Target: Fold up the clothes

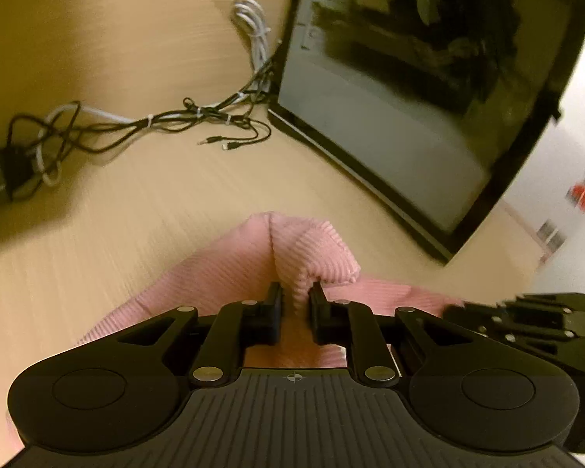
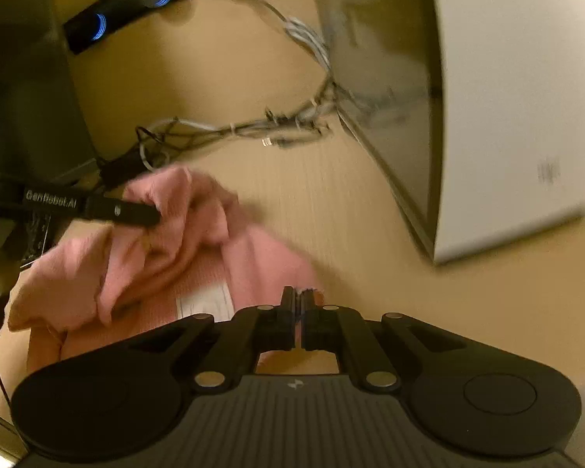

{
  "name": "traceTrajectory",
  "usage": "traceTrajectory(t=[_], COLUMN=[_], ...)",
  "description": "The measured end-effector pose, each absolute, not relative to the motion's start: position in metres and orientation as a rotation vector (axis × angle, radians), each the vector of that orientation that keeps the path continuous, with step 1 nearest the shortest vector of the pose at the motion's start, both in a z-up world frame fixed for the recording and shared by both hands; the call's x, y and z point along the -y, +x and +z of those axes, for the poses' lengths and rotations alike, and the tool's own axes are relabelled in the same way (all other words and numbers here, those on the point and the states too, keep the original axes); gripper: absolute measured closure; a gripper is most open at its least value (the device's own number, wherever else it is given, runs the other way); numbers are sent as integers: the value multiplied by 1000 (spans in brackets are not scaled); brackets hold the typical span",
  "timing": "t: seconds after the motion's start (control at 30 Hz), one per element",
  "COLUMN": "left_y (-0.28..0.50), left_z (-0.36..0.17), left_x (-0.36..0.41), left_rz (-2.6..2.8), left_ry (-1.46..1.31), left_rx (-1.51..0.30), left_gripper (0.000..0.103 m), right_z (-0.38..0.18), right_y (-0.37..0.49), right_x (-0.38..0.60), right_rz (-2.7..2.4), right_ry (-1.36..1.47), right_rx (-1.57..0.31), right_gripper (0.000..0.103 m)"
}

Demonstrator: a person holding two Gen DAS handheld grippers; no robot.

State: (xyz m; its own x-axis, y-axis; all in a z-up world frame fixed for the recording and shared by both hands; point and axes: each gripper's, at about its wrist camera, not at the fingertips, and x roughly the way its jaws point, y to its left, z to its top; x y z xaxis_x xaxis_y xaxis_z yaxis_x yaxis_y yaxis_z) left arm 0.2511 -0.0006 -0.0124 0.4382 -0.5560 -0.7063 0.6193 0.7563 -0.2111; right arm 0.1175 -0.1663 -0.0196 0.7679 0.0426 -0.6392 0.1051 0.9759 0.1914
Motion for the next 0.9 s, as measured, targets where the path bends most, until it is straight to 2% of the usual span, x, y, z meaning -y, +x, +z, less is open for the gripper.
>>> traceTrajectory(t=[0.03, 0.1, 0.13, 0.27, 0.37, 0.43, 0.5, 0.63, 0.67, 0.7, 0.73, 0.77, 0.8, 0.83, 0.87, 0.9], left_y=[251, 250, 250, 245, 238, 230, 223, 216, 217, 219, 223, 228, 233, 241, 248, 256], left_z=[-11, -11, -13, -20, -27, -32, -40, -57, -60, -63, -63, -63, -61, -55, -48, -42], left_x=[-3, -6, -6, 0, 16, 32, 49, 78, 82, 86, 85, 84, 81, 72, 63, 53], left_rz=[-733, -732, -732, -740, -745, -735, -711, -636, -616, -597, -584, -570, -561, -570, -579, -586], left_ry=[70, 67, 71, 100, 174, 250, 338, 493, 512, 526, 519, 511, 491, 419, 347, 277], left_rx=[-851, -855, -858, -863, -843, -820, -785, -710, -697, -688, -691, -694, -702, -735, -767, -796], left_gripper=[87, 87, 87, 87, 68, 58, 41, 37, 37, 44, 54, 71, 80, 83, 86, 88], right_z=[-17, -15, -18, -31, -37, -41, -45, -49, -49, -50, -50, -51, -51, -52, -52, -52], right_y=[124, 133, 136, 149, 152, 154, 153, 145, 144, 142, 142, 144, 146, 148, 150, 152], right_x=[167, 166, 166, 175, 174, 171, 170, 173, 173, 173, 173, 173, 173, 173, 174, 174], right_rz=[-14, -26, -46, -86, -70, -69, -70, -71, -66, -62, -55, -46, -36, -27, -17, -13], right_ry=[203, 160, 135, 155, 173, 166, 167, 197, 206, 215, 224, 236, 248, 259, 271, 282], right_rx=[-713, -722, -720, -753, -767, -772, -771, -753, -747, -740, -734, -732, -730, -728, -726, -720], right_gripper=[93, 68, 65, 62, 55, 54, 53, 52, 52, 52, 52, 53, 59, 69, 93, 98])
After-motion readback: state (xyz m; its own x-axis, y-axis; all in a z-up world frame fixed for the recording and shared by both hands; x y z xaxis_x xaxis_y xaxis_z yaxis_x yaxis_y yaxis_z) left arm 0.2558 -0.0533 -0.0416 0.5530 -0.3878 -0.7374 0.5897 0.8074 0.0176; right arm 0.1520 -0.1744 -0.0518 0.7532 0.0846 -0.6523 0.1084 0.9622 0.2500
